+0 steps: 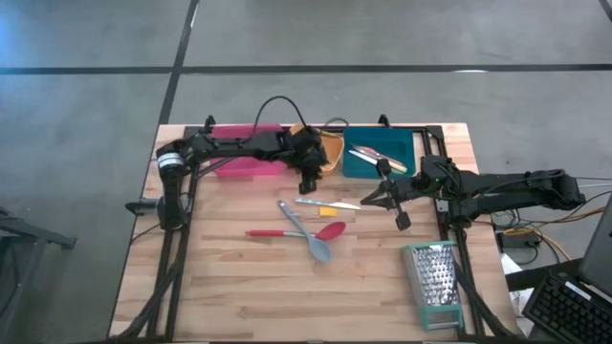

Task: Pick & Place Kitchen Items
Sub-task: Adjust the yellow bin

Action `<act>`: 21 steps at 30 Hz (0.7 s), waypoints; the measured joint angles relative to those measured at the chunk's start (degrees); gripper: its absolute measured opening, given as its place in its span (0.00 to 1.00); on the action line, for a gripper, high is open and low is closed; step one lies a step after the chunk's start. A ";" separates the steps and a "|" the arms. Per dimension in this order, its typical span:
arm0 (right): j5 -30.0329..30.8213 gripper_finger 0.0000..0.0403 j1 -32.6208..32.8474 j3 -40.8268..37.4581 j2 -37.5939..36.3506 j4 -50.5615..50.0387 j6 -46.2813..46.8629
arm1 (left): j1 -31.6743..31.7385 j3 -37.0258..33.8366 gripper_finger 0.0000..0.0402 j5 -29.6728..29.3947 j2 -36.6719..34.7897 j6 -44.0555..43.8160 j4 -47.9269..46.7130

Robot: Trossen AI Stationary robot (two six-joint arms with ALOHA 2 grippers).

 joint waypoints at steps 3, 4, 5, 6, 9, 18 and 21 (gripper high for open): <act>0.00 0.02 0.00 0.00 -0.01 0.02 0.04 | -1.67 -0.11 0.27 -0.68 0.15 1.45 -0.02; -0.01 0.02 0.00 0.00 0.00 0.02 0.04 | -1.96 -0.16 0.27 -0.86 0.15 1.56 0.46; 0.00 0.02 0.00 0.00 0.00 0.02 0.02 | -2.08 -0.24 0.26 -0.92 0.15 1.64 1.24; -0.01 0.02 0.00 0.00 0.00 0.02 0.02 | -2.06 -0.42 0.26 -1.01 0.15 1.64 2.06; 0.00 0.02 0.00 0.00 -0.01 0.15 0.02 | -1.97 -0.82 0.24 -1.07 0.35 1.56 3.21; 0.00 0.02 0.04 0.00 -0.01 0.24 -0.18 | -1.39 -0.49 0.21 -0.67 5.94 1.47 4.63; 0.00 0.02 0.02 0.00 -0.01 0.20 -0.18 | -0.72 0.16 0.21 -2.40 7.50 1.50 6.39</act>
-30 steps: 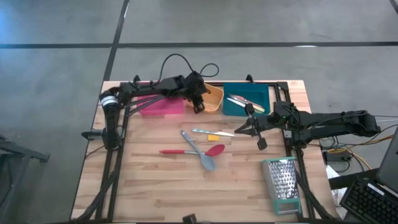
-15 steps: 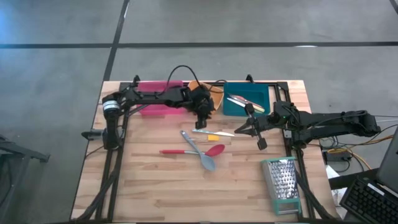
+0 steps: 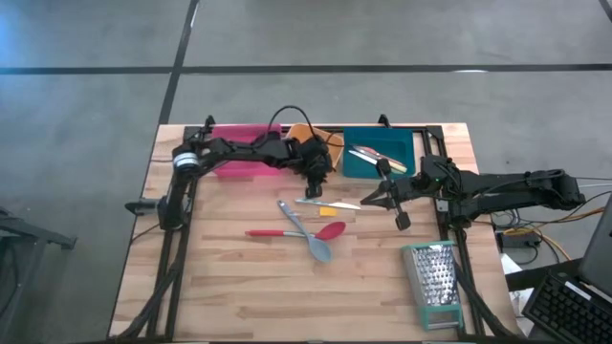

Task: Pick & Place Kitchen Items
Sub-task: Adjust the yellow bin, then put the gray spoon into the red bin

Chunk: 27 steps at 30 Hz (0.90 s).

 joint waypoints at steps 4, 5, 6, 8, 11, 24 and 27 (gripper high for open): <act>0.00 0.02 0.00 0.00 0.00 -0.05 0.00 | 1.45 -0.14 0.21 -2.80 0.57 0.19 2.12; 0.00 0.02 0.00 0.00 0.00 -0.07 -0.04 | 1.77 -0.14 0.21 -3.12 0.61 0.14 2.44; 0.00 0.02 0.00 0.00 0.00 -0.07 -0.12 | 2.10 -0.14 0.20 -3.18 0.63 -0.10 2.45; 0.00 0.02 0.00 0.00 0.00 -0.07 -0.12 | 2.58 -0.14 0.20 -3.60 0.63 -0.22 3.77; 0.00 0.02 0.00 0.00 0.00 -0.07 -0.11 | 3.15 -0.14 0.19 -4.31 0.63 -0.46 5.34; 0.00 0.02 -0.02 0.00 0.00 -0.23 0.08 | 4.07 0.05 0.18 -3.06 -1.14 -2.24 4.33; 0.02 0.02 -0.04 0.00 0.00 -0.23 -0.05 | 2.73 1.31 0.18 -2.69 -4.89 -1.80 -0.38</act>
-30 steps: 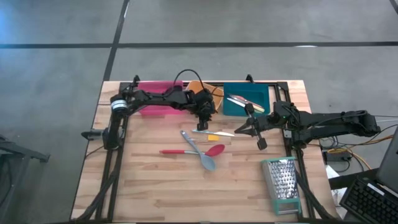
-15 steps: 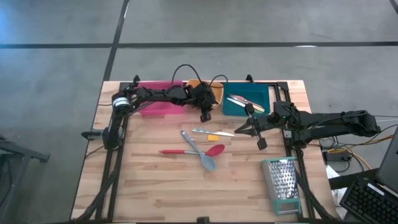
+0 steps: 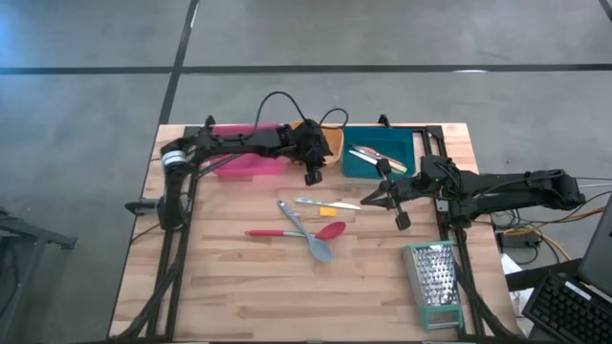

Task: Pick & Place Kitchen Items
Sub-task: Put the gray spoon into the red bin

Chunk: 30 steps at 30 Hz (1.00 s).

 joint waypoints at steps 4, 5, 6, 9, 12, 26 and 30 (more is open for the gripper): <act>0.00 0.02 0.02 0.00 0.00 0.00 -0.07 | -2.15 0.34 0.18 -0.11 -6.01 -1.67 -4.73; 0.00 0.02 0.00 0.00 0.00 0.00 -0.10 | -2.86 0.09 0.18 -0.42 -7.32 -2.39 -5.57; 0.00 0.02 0.00 0.00 0.00 0.02 -0.04 | -3.63 -0.34 0.17 -0.73 -8.99 -3.09 -5.85; 0.00 0.02 0.02 0.00 0.00 0.03 0.27 | -6.96 -1.95 0.17 -2.66 -13.91 -4.77 -6.14; 0.00 0.02 0.02 0.00 0.00 0.04 0.25 | -10.95 -3.84 0.17 -5.49 -18.16 -5.00 -6.39; 0.00 0.02 0.04 0.00 0.00 0.07 0.49 | -26.88 -12.09 0.16 -6.51 -28.40 -3.65 -13.18; 0.00 0.02 0.04 0.00 0.00 0.07 0.49 | -29.61 -15.36 0.16 -6.51 -28.32 0.01 -14.60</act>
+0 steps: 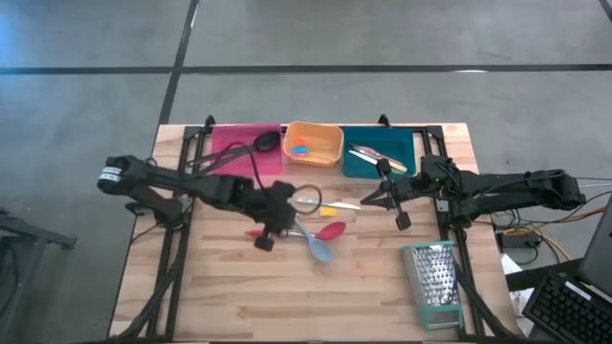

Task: Pick & Place Kitchen Items
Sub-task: Put the gray spoon into the red bin

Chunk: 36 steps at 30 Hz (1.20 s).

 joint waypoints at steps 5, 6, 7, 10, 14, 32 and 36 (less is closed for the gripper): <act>-0.02 0.02 0.00 0.00 0.00 0.01 0.00 | -1.53 -5.42 0.16 -0.02 0.23 1.68 3.06; 0.00 0.02 0.00 0.00 0.00 0.02 0.00 | -1.68 -6.57 0.16 -0.02 0.23 1.68 4.49; 0.00 0.02 0.00 0.00 0.00 0.02 0.00 | -1.74 -7.63 0.16 -0.01 0.23 1.68 5.71; 0.00 0.02 0.00 0.00 0.00 0.01 0.00 | -1.76 -10.44 0.16 0.00 0.23 1.71 9.42; 0.00 0.02 0.00 0.00 0.00 0.01 0.00 | -1.76 -13.40 0.18 -0.44 0.69 2.16 12.84; 0.00 0.02 -0.02 0.00 0.00 0.02 1.04 | -0.85 -14.61 0.38 -5.77 9.24 5.18 18.69; 0.00 0.02 -0.02 0.00 0.00 0.02 1.07 | 0.76 -14.61 0.35 -5.88 9.82 5.15 18.72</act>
